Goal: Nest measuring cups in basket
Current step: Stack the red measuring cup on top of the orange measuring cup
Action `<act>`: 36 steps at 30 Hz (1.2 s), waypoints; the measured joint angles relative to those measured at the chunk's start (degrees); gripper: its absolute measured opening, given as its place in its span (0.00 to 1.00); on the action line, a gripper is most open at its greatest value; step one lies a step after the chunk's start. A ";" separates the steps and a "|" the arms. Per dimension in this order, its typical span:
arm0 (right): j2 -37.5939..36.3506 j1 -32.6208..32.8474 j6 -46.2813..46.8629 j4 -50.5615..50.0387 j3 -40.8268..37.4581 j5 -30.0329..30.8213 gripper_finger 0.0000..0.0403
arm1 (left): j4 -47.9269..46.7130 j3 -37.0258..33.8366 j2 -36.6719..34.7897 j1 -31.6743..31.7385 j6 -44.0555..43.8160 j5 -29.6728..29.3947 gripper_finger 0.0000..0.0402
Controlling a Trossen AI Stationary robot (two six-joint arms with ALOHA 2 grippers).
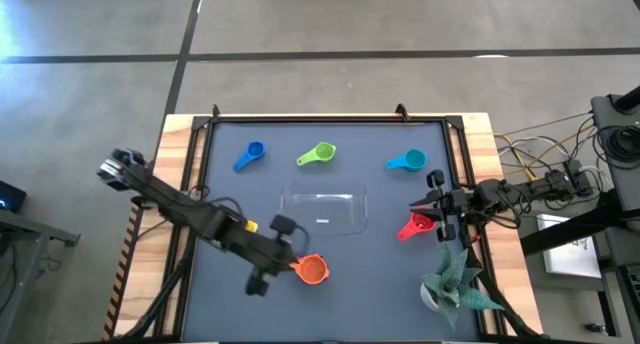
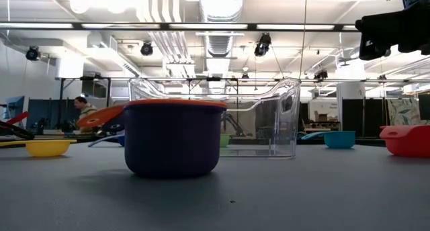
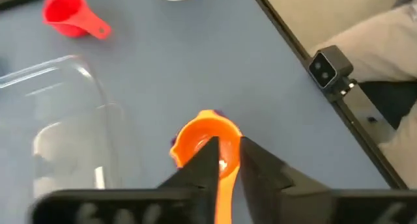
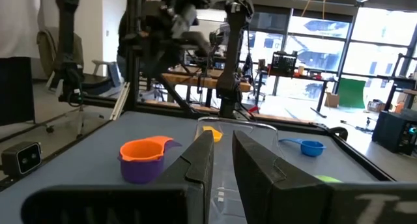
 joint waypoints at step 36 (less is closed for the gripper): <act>11.73 0.04 16.33 -18.80 22.35 16.28 0.12 | 55.59 -48.18 -45.15 -0.23 12.54 -26.51 0.00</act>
